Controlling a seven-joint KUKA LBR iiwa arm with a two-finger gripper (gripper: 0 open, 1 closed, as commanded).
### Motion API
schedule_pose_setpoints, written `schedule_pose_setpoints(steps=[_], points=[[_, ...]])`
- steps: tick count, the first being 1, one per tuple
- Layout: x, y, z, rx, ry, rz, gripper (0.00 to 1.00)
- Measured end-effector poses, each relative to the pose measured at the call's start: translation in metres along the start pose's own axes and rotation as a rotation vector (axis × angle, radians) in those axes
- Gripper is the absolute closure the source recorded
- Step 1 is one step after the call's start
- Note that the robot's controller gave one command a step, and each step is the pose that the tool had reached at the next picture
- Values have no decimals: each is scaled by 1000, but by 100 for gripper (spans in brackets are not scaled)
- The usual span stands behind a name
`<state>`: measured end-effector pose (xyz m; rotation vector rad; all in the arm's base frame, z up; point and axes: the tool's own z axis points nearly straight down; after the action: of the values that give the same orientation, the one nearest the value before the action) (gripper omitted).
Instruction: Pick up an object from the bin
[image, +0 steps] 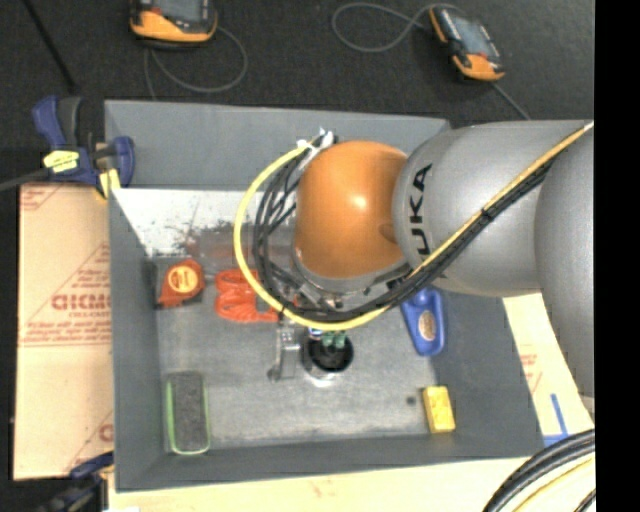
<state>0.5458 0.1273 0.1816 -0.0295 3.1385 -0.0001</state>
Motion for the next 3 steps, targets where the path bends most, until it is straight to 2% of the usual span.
schedule_pose_setpoints(steps=[1, 2, 3], points=[[-16, -46, 41, -1, -3, -117, 0], [-18, -60, 51, 0, -3, -121, 0], [-28, -35, 10, 3, 6, -258, 0]])
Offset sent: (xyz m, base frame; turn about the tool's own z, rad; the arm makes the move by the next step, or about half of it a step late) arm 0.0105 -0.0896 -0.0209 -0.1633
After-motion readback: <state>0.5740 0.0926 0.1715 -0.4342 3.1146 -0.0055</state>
